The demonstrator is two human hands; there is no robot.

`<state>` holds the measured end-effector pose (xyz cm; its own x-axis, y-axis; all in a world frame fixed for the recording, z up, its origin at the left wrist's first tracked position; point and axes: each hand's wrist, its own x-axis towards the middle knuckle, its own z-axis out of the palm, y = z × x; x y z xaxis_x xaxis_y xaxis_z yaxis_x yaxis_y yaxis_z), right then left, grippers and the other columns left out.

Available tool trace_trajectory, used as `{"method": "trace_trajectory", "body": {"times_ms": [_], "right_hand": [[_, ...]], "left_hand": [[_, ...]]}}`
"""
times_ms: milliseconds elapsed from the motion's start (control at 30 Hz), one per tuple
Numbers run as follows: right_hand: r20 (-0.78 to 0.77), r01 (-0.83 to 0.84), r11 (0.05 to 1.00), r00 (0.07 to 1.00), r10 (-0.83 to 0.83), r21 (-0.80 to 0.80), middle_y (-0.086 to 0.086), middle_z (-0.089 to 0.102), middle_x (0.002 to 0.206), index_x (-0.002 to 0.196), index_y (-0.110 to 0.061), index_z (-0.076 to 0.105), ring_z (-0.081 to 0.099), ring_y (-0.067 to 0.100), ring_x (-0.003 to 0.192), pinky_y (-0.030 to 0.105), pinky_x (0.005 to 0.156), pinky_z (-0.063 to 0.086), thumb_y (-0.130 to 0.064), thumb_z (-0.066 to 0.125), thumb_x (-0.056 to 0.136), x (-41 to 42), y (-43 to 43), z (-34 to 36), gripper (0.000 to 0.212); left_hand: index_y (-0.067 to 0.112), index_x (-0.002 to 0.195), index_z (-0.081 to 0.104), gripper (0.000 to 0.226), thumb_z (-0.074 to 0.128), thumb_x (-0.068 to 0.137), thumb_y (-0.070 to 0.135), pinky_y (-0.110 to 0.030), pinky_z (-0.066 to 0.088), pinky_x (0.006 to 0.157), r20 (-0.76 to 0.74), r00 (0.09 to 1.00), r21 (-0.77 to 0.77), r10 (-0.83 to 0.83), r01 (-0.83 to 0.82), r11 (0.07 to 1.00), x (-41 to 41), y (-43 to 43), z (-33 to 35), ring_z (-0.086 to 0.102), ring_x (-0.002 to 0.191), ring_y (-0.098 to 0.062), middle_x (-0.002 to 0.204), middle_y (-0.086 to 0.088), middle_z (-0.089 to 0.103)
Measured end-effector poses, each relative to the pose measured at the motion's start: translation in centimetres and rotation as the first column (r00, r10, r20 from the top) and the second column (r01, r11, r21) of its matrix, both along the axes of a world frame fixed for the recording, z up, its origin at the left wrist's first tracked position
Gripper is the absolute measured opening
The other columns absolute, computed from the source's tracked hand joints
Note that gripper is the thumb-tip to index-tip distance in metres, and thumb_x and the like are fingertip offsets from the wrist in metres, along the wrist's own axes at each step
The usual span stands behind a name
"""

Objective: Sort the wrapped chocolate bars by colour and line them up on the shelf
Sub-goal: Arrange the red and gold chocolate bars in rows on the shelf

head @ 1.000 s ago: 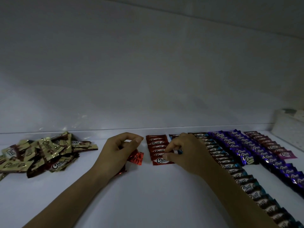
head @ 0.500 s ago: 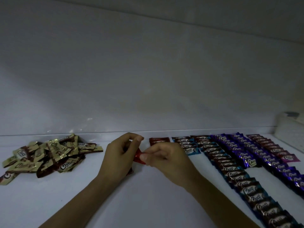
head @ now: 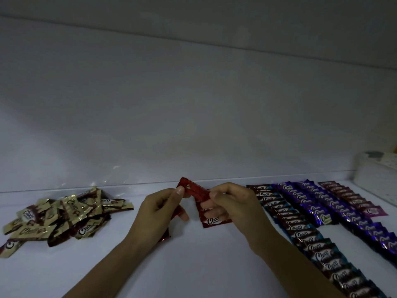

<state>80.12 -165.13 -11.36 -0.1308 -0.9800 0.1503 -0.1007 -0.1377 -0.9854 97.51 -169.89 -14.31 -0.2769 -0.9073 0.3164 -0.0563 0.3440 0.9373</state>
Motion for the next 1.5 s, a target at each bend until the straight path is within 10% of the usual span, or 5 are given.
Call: {"method": "trace_trajectory", "body": {"times_ms": [233, 433, 667, 1000, 1500], "right_hand": [[-0.073, 0.079, 0.988, 0.993, -0.089, -0.13, 0.006, 0.074, 0.074, 0.081, -0.008, 0.066, 0.071, 0.019, 0.071, 0.021, 0.061, 0.054, 0.0, 0.068, 0.082, 0.0, 0.0, -0.3, 0.008], [-0.001, 0.136, 0.984, 0.991, -0.137, -0.116, 0.007, 0.073, 0.079, 0.087, -0.014, 0.059, 0.072, 0.018, 0.073, 0.024, 0.061, 0.055, -0.001, 0.069, 0.081, 0.2, -0.3, -0.4, 0.017], [0.061, 0.079, 0.995, 0.995, -0.076, -0.054, 0.001, 0.074, 0.077, 0.084, -0.015, 0.065, 0.07, 0.012, 0.068, 0.02, 0.059, 0.054, -0.011, 0.067, 0.084, 0.1, -0.5, 0.1, 0.005], [-0.757, -0.03, 0.999, 0.653, 0.039, 0.026, -0.015, 0.069, 0.076, 0.08, -0.031, 0.071, 0.065, 0.002, 0.075, 0.032, 0.083, 0.054, -0.024, 0.075, 0.078, -4.4, -0.1, -0.2, 0.007], [-0.873, -0.083, 0.988, 0.482, -0.072, -0.127, -0.03, 0.051, 0.066, 0.086, -0.035, 0.073, 0.043, -0.018, 0.08, 0.022, 0.073, 0.014, -0.04, 0.07, 0.079, -3.6, -1.1, -1.6, 0.009]], "left_hand": [[0.02, 0.086, 0.077, 0.038, 0.051, 0.082, 0.047, -0.009, 0.031, 0.04, -0.061, 0.995, 0.067, -0.084, 0.088, 0.994, 0.3, 0.2, 0.4, 0.041, 0.037, 0.003, 0.06, 0.003, 0.069], [0.019, 0.078, 0.077, 0.017, 0.066, 0.087, 0.011, -0.021, 0.049, 0.08, 0.003, 0.989, 0.068, -0.146, 0.145, 0.987, 0.4, -0.7, -0.5, 0.07, 0.085, -0.018, 0.083, -0.005, 0.076], [0.012, 0.084, 0.074, 0.007, 0.067, 0.082, 0.01, -0.011, 0.049, 0.065, -0.088, 0.986, 0.065, -0.14, 0.146, 0.987, 0.1, -0.6, -0.6, 0.071, 0.069, -0.012, 0.074, -0.011, 0.074], [0.012, 0.095, 0.071, 0.01, 0.065, 0.086, 0.009, -0.005, 0.033, 0.039, -0.034, 0.999, 0.048, -0.03, 0.032, 0.998, 0.0, -0.5, -0.4, 0.043, 0.032, 0.003, 0.064, -0.01, 0.071], [0.023, 0.092, 0.072, 0.01, 0.066, 0.085, 0.025, -0.014, 0.028, 0.034, 0.021, 1.0, 0.017, -0.01, 0.009, 1.0, 0.2, -0.9, -0.9, 0.027, 0.032, -0.006, 0.061, -0.006, 0.069]]}}
